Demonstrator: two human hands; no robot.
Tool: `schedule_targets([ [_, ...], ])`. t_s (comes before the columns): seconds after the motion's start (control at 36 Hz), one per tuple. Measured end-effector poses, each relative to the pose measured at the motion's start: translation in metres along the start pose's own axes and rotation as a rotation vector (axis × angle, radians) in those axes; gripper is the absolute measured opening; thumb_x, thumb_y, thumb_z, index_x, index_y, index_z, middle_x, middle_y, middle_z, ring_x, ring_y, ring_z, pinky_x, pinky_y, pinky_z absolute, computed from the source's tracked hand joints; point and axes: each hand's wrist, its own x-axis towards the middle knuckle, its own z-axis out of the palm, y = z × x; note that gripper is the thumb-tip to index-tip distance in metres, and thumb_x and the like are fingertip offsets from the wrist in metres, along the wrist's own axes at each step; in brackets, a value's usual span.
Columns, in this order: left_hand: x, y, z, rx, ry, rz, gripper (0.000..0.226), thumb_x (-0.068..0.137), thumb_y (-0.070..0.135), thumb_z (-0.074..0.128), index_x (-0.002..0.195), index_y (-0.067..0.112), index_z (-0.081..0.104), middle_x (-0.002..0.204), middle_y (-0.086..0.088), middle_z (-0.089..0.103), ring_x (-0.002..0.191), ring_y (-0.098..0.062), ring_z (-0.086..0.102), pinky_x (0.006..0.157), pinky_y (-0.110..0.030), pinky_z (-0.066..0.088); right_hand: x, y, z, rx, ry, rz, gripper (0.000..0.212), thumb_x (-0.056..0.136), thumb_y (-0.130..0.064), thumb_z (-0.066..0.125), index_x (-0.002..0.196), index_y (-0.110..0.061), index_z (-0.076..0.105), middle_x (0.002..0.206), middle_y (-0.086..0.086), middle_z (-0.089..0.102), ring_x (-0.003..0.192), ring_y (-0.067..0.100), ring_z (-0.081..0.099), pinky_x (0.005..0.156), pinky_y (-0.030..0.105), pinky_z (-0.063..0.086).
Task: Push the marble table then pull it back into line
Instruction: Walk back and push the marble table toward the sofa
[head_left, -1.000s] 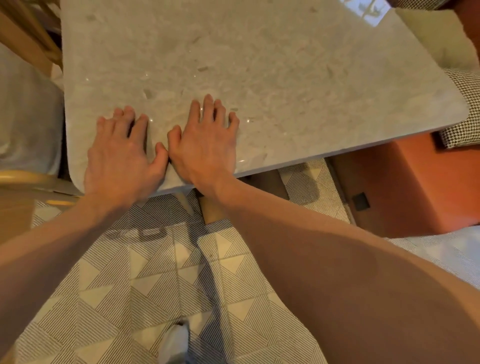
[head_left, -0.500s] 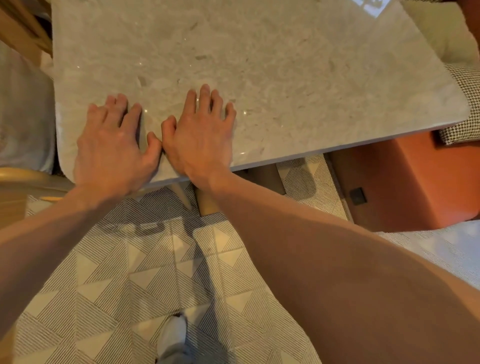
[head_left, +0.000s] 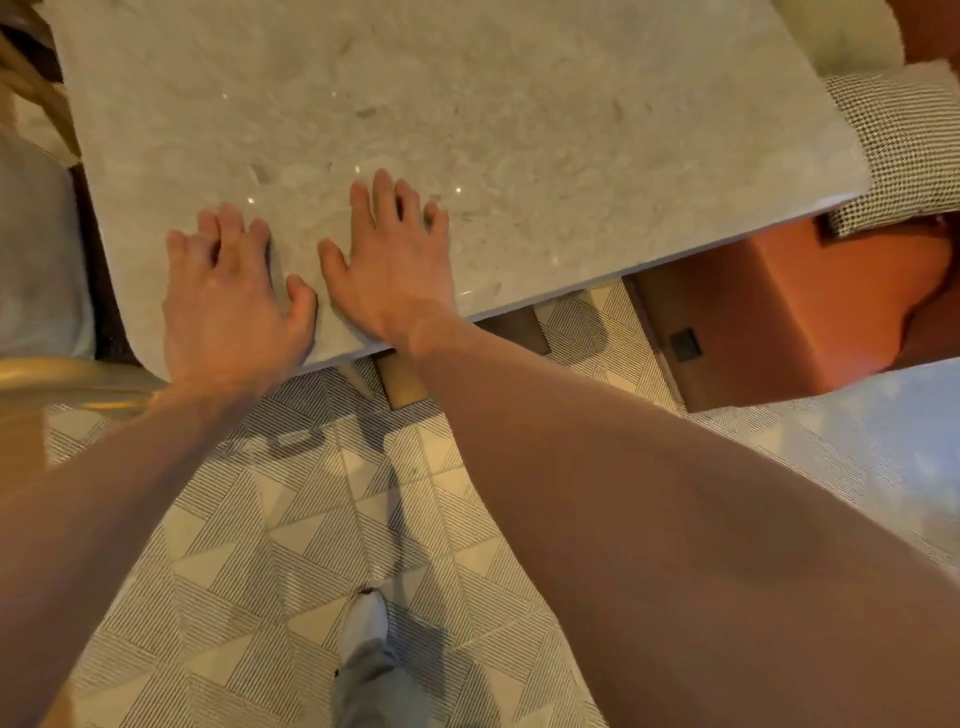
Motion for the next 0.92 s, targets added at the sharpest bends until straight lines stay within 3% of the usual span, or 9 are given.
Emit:
schedule_targets([
  [0.08,0.018,0.008,-0.022,0.04,-0.165,-0.082,0.048,0.086,0.035,0.051,0.114,-0.004,0.056,0.122,-0.031,0.055,0.111,-0.05,0.051,0.091,-0.059,0.046,0.007,0.016,-0.034,0.05,-0.205,-0.038,0.063,0.099,-0.049,0.039,0.151,-0.014,0.036,0.161,0.01,0.027,0.147,0.03,0.025,0.114,0.047,0.024],
  [0.14,0.035,0.016,-0.039,0.018,-0.259,-0.173,0.045,0.089,0.035,0.054,0.113,-0.001,0.063,0.111,-0.029,0.064,0.101,-0.048,0.06,0.083,-0.05,0.049,0.007,0.022,-0.059,0.215,-0.357,0.042,0.054,0.099,-0.047,0.042,0.14,-0.012,0.054,0.152,0.01,0.042,0.14,0.031,0.037,0.113,0.046,0.031],
  [0.19,0.053,0.023,-0.057,-0.096,-0.358,-0.272,0.036,0.092,0.032,0.056,0.108,0.003,0.069,0.106,-0.025,0.07,0.097,-0.045,0.063,0.078,-0.043,0.047,-0.002,0.03,-0.081,0.447,-0.432,0.123,0.055,0.1,-0.046,0.046,0.139,-0.01,0.057,0.15,0.013,0.049,0.137,0.032,0.046,0.114,0.046,0.036],
  [0.28,0.073,0.047,-0.083,-0.388,-0.468,-0.466,0.024,0.093,0.024,0.06,0.106,0.006,0.069,0.111,-0.022,0.071,0.1,-0.041,0.065,0.087,-0.046,0.053,-0.023,0.055,-0.108,0.686,-0.374,0.152,0.054,0.099,-0.043,0.053,0.139,-0.006,0.057,0.149,0.014,0.051,0.132,0.031,0.052,0.11,0.04,0.04],
  [0.33,0.084,0.079,-0.097,-0.64,-0.515,-0.564,0.014,0.095,0.018,0.059,0.1,0.007,0.067,0.109,-0.022,0.07,0.091,-0.038,0.068,0.086,-0.051,0.057,-0.029,0.081,-0.131,0.824,-0.31,0.205,0.051,0.099,-0.041,0.054,0.135,-0.005,0.061,0.145,0.014,0.056,0.126,0.029,0.057,0.104,0.036,0.042],
  [0.42,0.108,0.145,-0.112,-0.812,-0.491,-0.557,0.012,0.096,0.015,0.057,0.099,0.006,0.066,0.108,-0.02,0.068,0.08,-0.032,0.068,0.075,-0.046,0.057,-0.026,0.135,-0.173,0.975,-0.236,0.281,0.047,0.1,-0.039,0.053,0.129,-0.004,0.064,0.134,0.013,0.064,0.121,0.028,0.06,0.101,0.037,0.045],
  [0.53,0.136,0.252,-0.128,-1.047,-0.443,-0.559,0.014,0.096,0.016,0.057,0.097,0.007,0.068,0.104,-0.02,0.07,0.078,-0.031,0.07,0.073,-0.046,0.06,-0.013,0.219,-0.233,1.18,-0.15,0.384,0.046,0.1,-0.039,0.052,0.125,-0.003,0.065,0.126,0.015,0.068,0.116,0.031,0.063,0.103,0.044,0.049],
  [0.69,0.155,0.376,-0.143,-1.26,-0.414,-0.507,0.023,0.097,0.019,0.053,0.104,0.004,0.07,0.103,-0.019,0.075,0.093,-0.036,0.073,0.081,-0.05,0.062,0.004,0.316,-0.301,1.457,-0.02,0.468,0.033,0.099,-0.031,0.052,0.112,-0.003,0.066,0.105,0.01,0.067,0.087,0.024,0.065,0.082,0.038,0.054],
  [0.92,0.198,0.465,-0.14,-1.391,-0.39,-0.533,0.025,0.095,0.014,0.054,0.106,-0.001,0.07,0.106,-0.022,0.074,0.097,-0.039,0.071,0.078,-0.048,0.06,0.03,0.415,-0.329,1.51,-0.01,0.461,0.03,0.1,-0.032,0.051,0.108,-0.008,0.068,0.114,0.017,0.072,0.093,0.028,0.068,0.086,0.042,0.057],
])
